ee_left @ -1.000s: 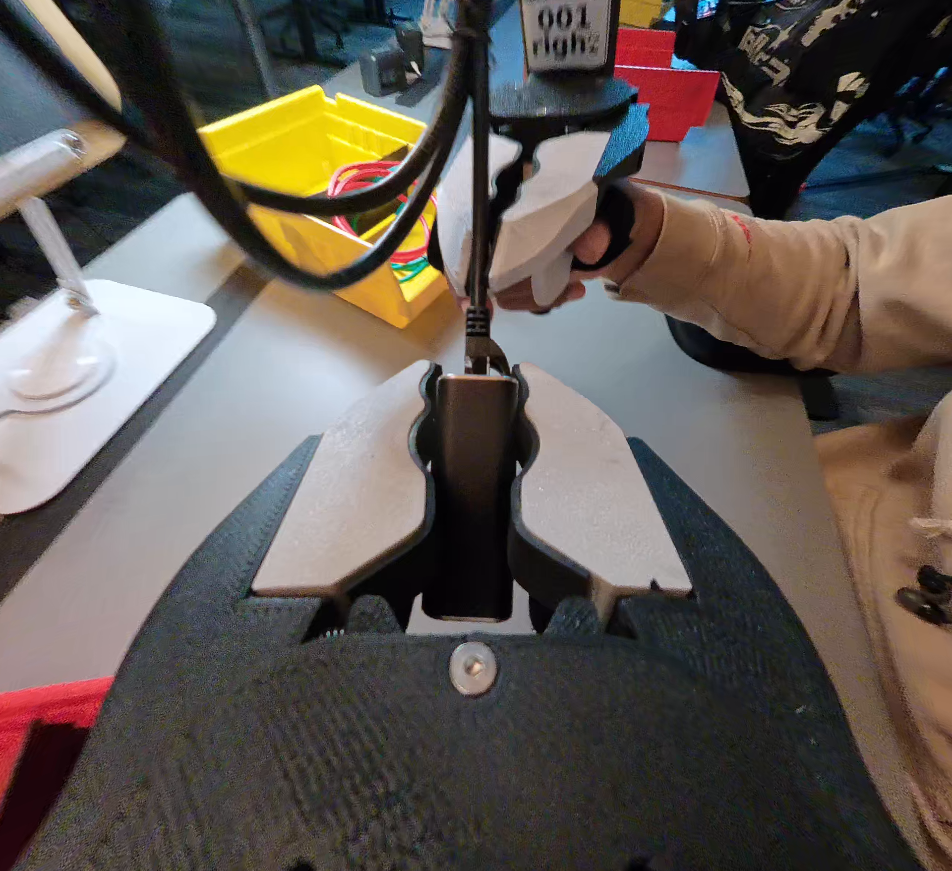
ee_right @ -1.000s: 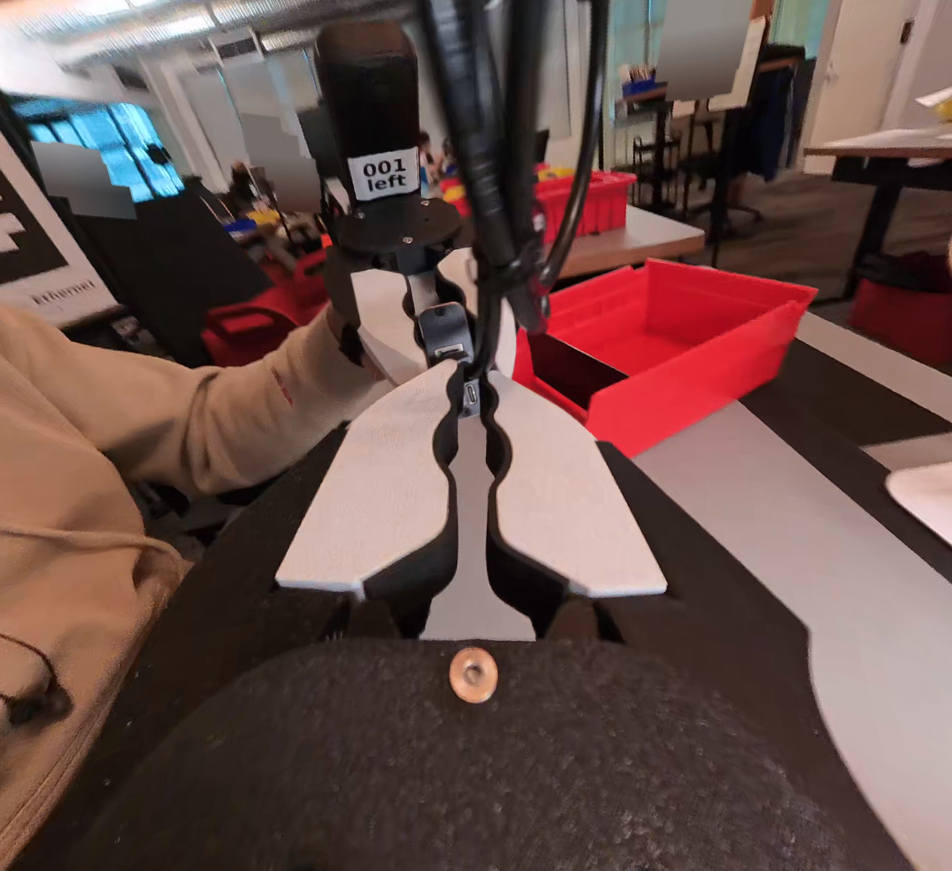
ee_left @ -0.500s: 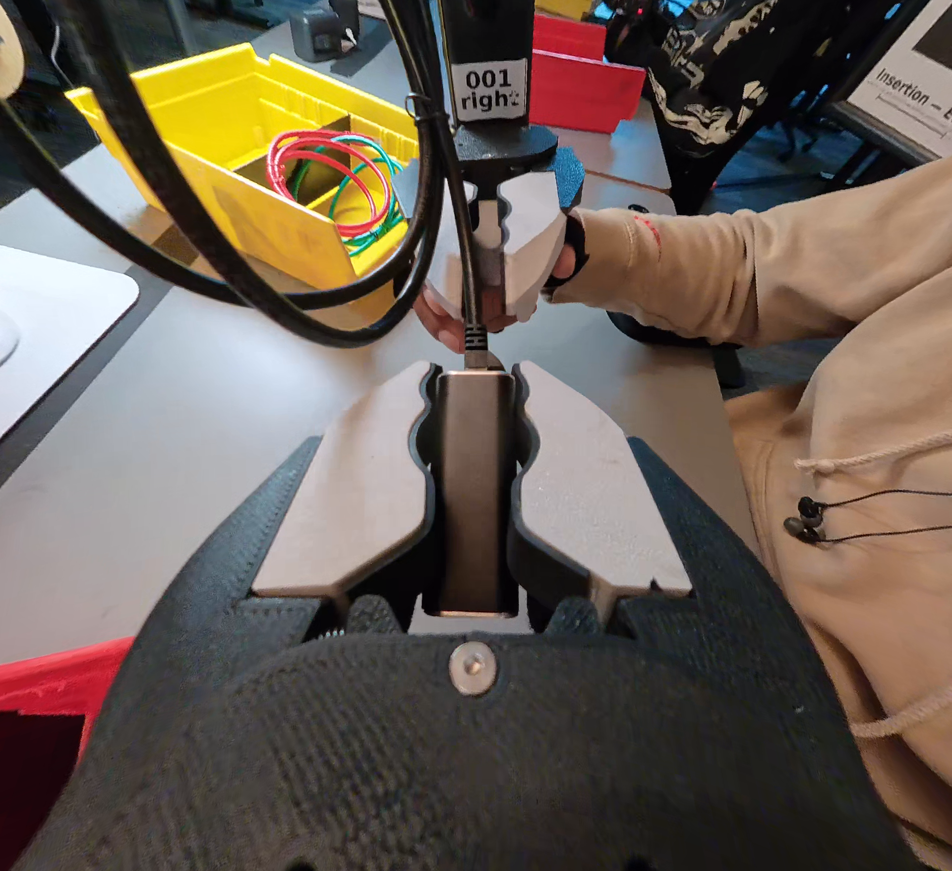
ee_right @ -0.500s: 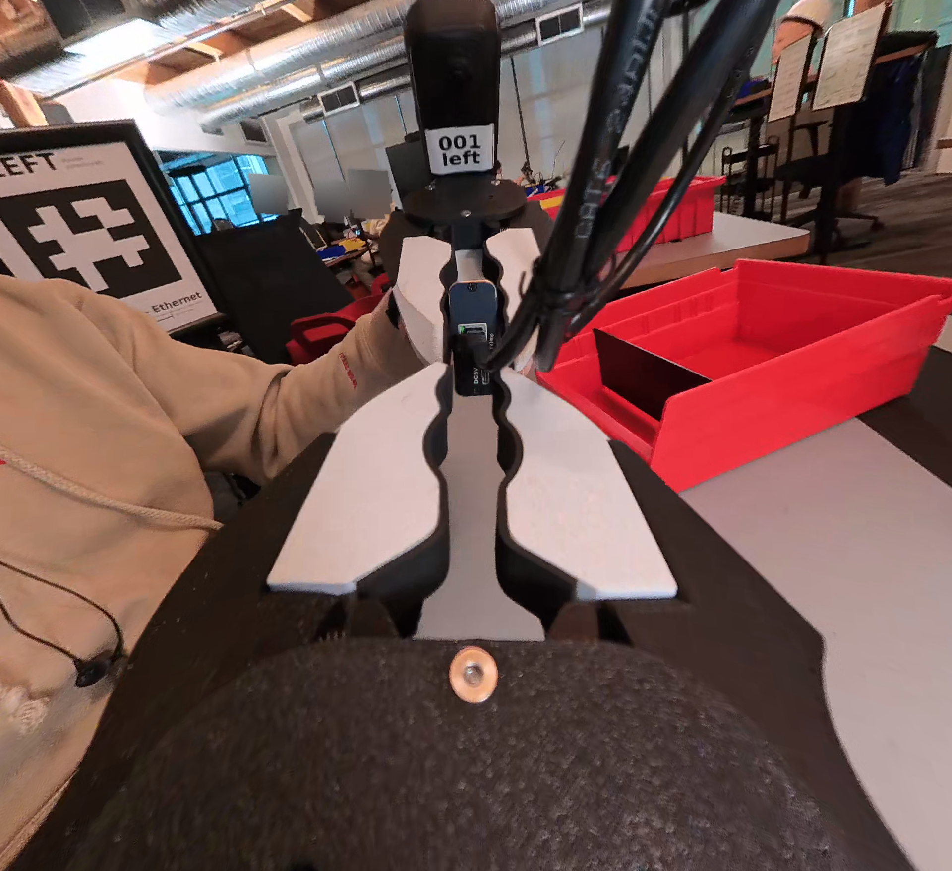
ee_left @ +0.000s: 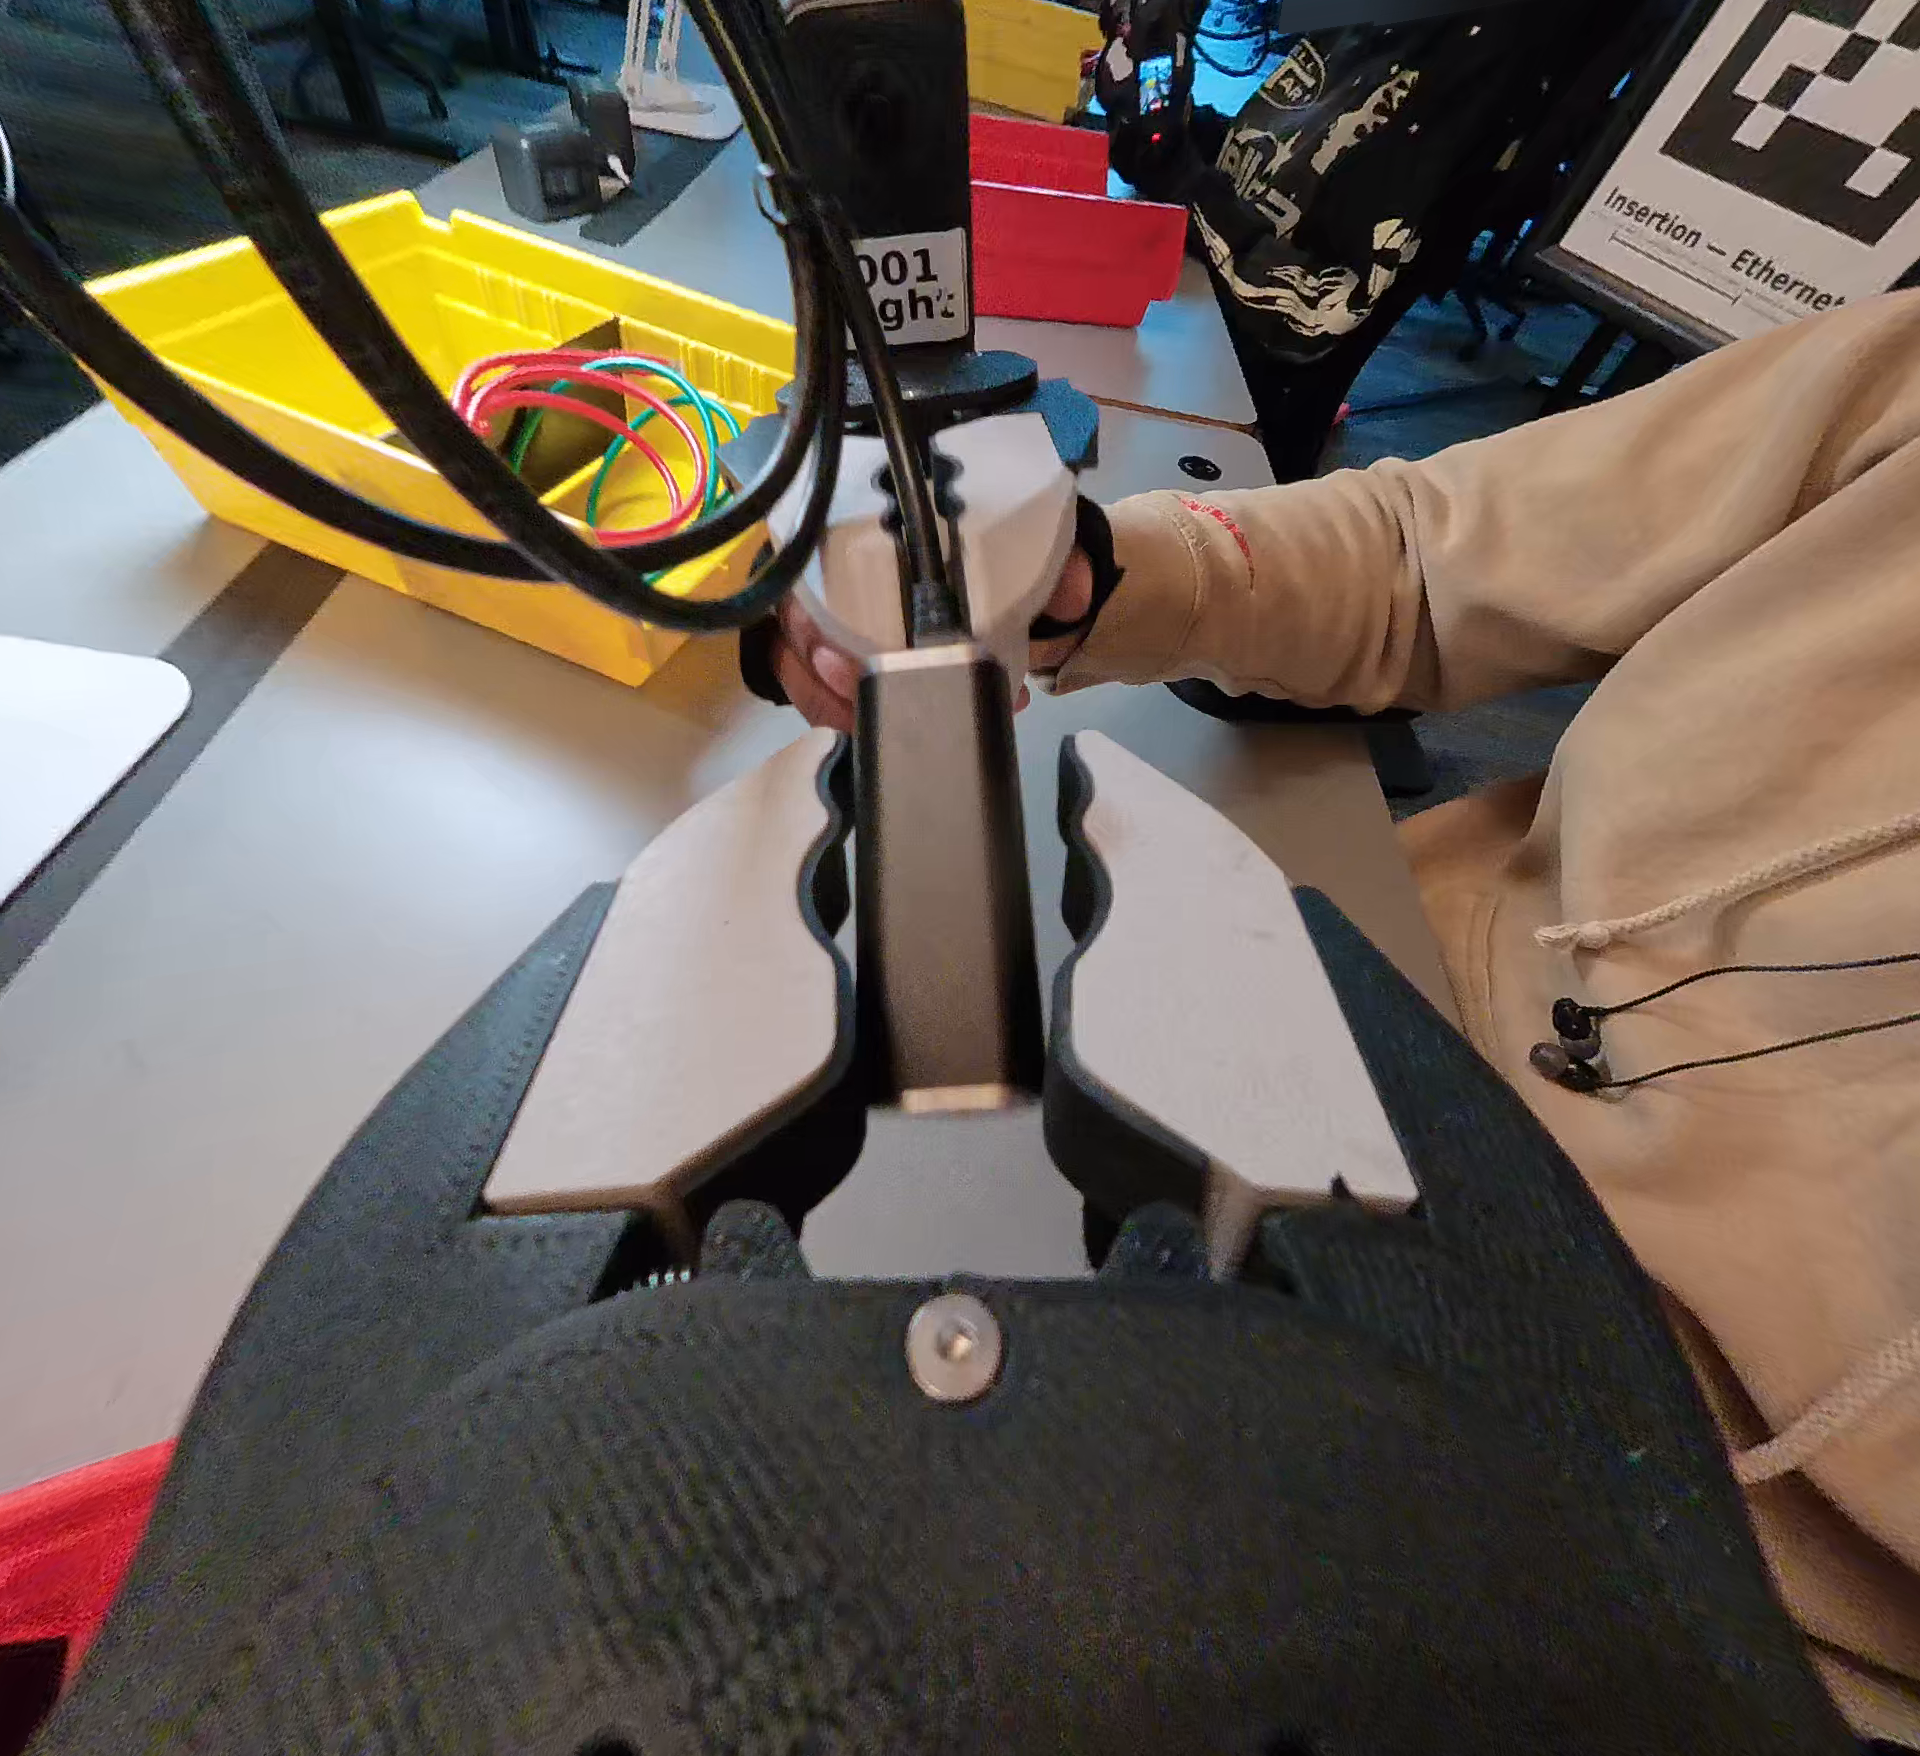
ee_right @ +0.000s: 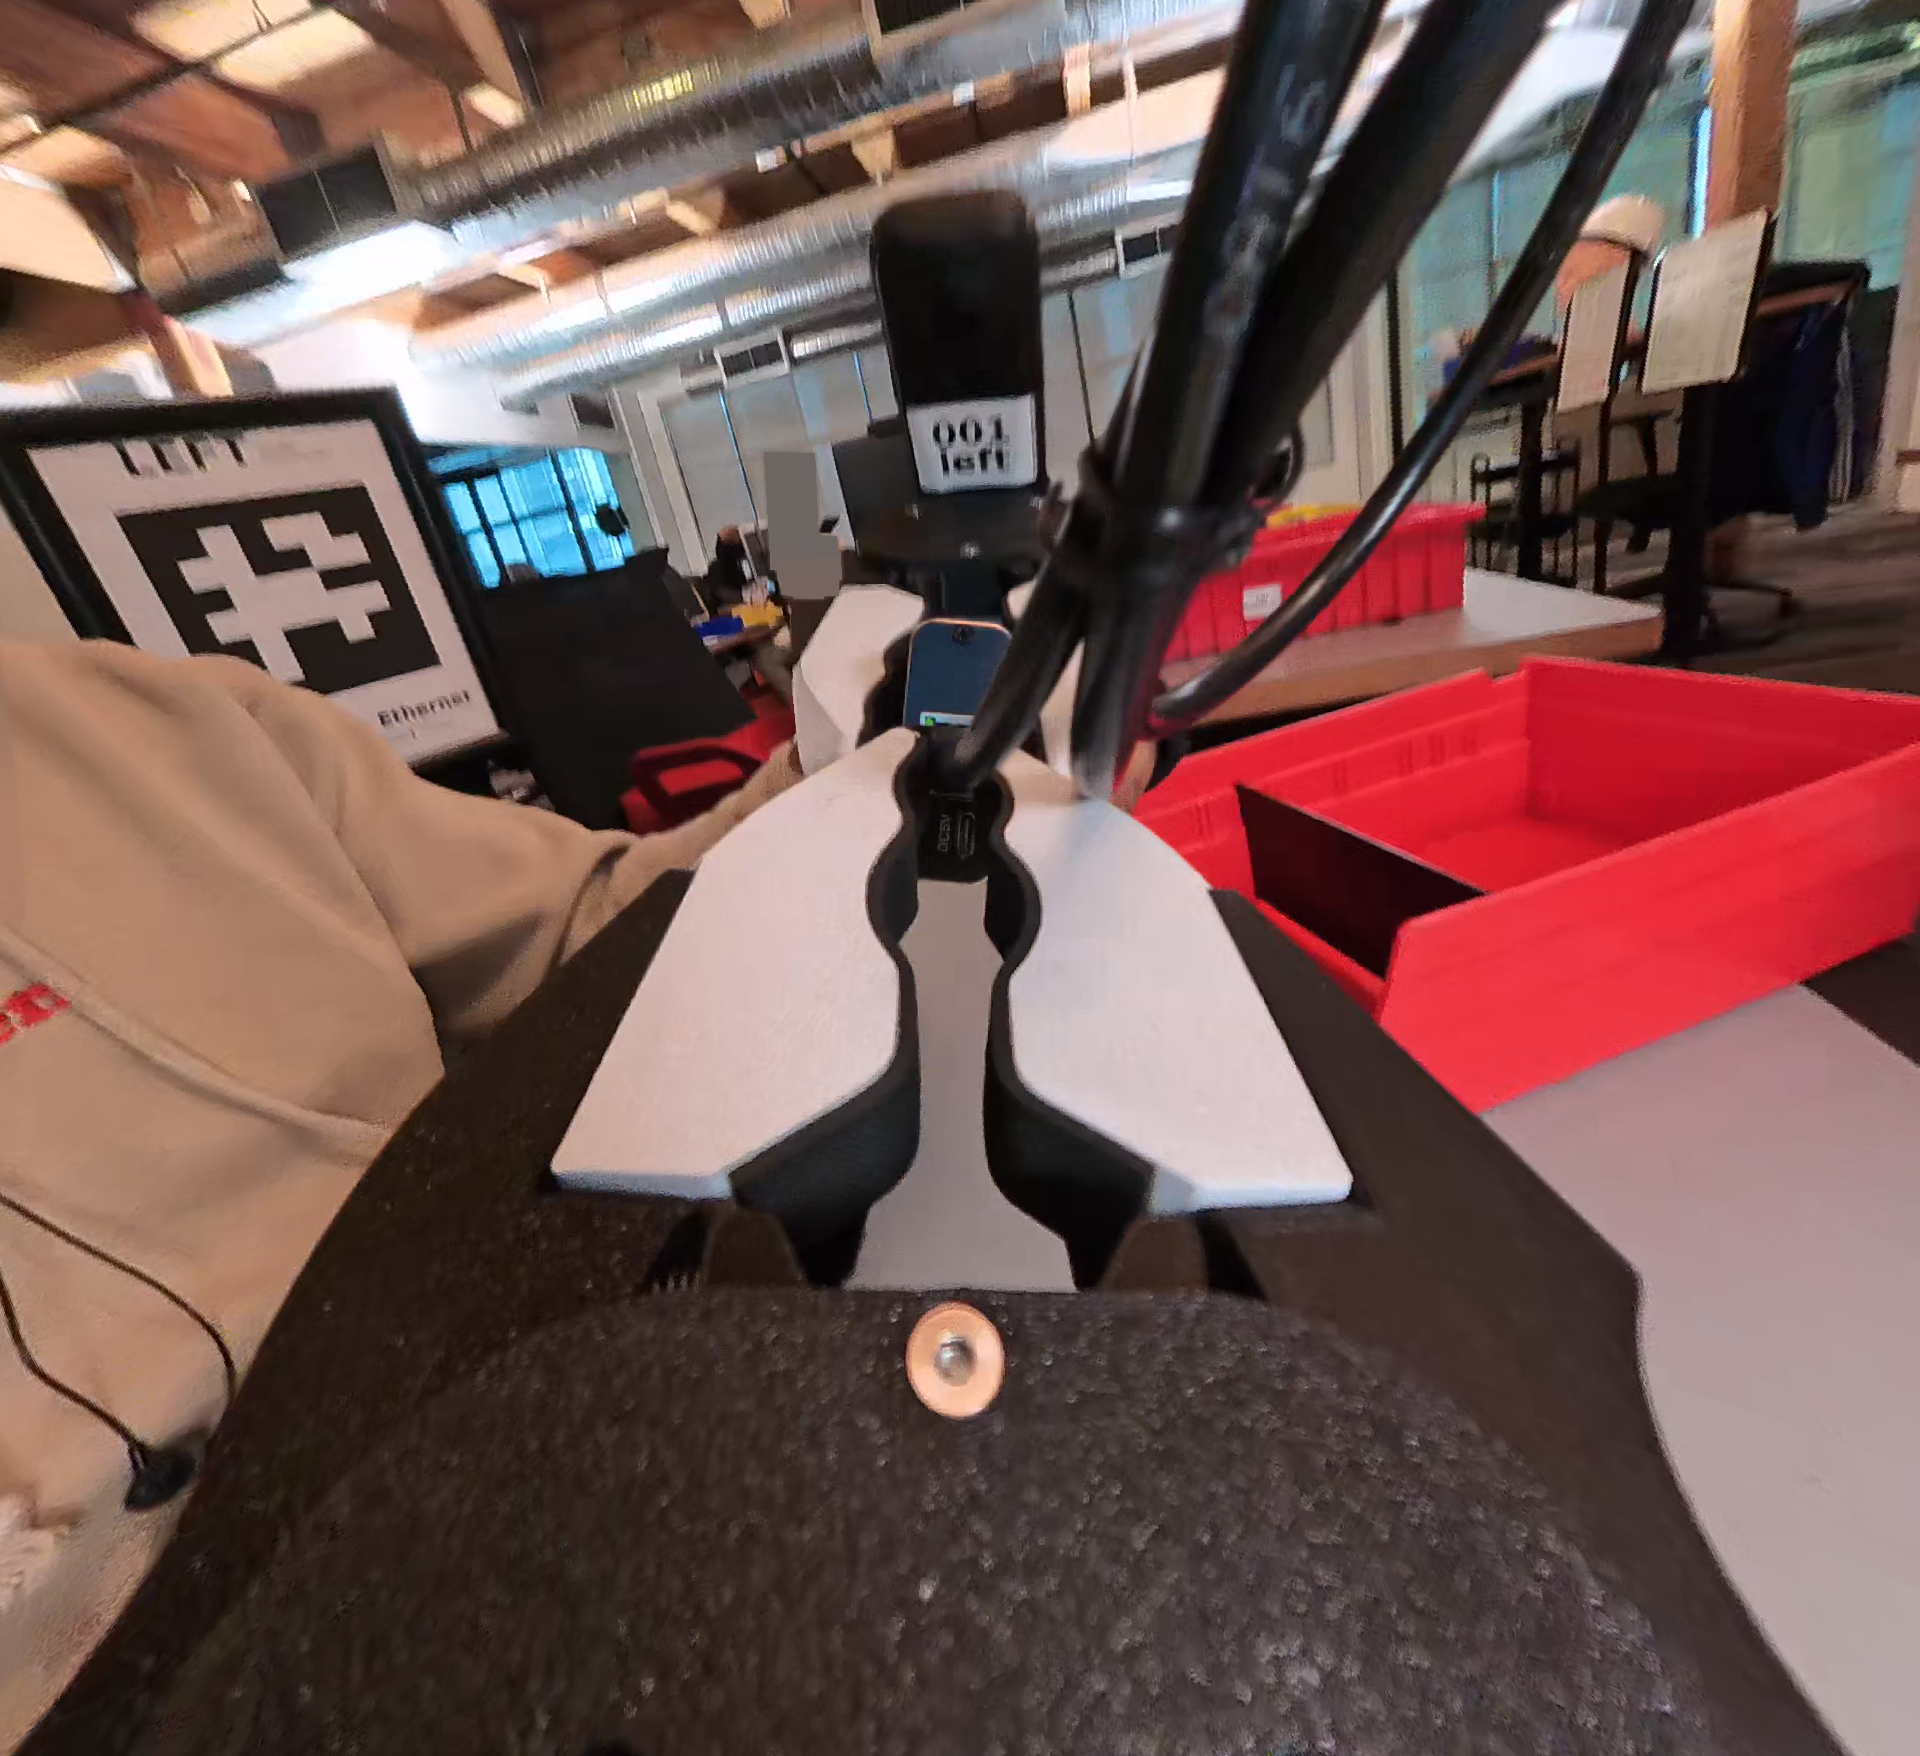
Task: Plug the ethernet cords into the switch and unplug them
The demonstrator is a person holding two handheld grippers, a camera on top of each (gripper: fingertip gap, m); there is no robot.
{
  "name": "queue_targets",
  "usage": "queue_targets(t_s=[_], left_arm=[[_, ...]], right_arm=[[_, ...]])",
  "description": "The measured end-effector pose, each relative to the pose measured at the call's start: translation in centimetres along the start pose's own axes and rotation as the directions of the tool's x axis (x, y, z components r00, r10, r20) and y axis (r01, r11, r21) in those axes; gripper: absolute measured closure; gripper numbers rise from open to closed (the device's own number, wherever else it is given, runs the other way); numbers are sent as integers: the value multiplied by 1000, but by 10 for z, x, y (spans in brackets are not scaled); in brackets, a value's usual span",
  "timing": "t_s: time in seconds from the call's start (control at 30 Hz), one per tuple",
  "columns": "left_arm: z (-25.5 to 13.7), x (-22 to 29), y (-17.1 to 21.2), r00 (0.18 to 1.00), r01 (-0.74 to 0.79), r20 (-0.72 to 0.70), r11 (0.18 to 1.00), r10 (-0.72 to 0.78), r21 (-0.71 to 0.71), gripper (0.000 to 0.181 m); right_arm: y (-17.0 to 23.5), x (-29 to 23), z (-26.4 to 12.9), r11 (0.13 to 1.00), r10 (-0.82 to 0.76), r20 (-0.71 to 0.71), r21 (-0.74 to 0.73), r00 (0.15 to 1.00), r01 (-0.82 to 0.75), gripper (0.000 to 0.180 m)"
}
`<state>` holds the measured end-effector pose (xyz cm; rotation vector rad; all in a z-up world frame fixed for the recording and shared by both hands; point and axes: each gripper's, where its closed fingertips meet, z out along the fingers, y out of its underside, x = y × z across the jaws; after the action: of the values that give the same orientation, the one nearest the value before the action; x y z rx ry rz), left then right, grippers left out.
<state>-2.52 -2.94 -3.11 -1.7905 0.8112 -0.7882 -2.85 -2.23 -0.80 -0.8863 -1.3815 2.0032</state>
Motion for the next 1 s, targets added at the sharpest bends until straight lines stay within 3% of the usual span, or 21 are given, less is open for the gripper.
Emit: queue_targets(t_s=[0.13, 0.33, 0.47, 0.6, 0.77, 1.0], left_arm=[[-2, -2, -13, 999, -40, 7, 994, 40, 106, 138], [-6, -4, -45, 999, 38, -28, 936, -30, 349, 155], [-5, -8, -47, 999, 29, 18, 934, -38, 356, 155], [-1, -5, -48, 999, 37, 8, 931, -43, 363, 155], [1, -2, -49, 998, 61, -18, 931, -58, 359, 155], [3, 4, -52, 996, -24, 87, 951, -3, 307, 155]], right_arm=[[-24, -2, -12, 994, -6, 3, 109, 1000, 5, 172], [-32, -1, -16, 988, -32, -26, 148, 999, 35, 172], [-34, 4, -17, 990, -65, -94, 116, 993, 75, 170], [-33, 0, -14, 992, -96, -101, 71, 990, 104, 162], [-34, -5, -13, 991, -114, -89, 56, 989, 119, 166], [-40, -11, -14, 978, -205, -128, 18, 970, 209, 165]])
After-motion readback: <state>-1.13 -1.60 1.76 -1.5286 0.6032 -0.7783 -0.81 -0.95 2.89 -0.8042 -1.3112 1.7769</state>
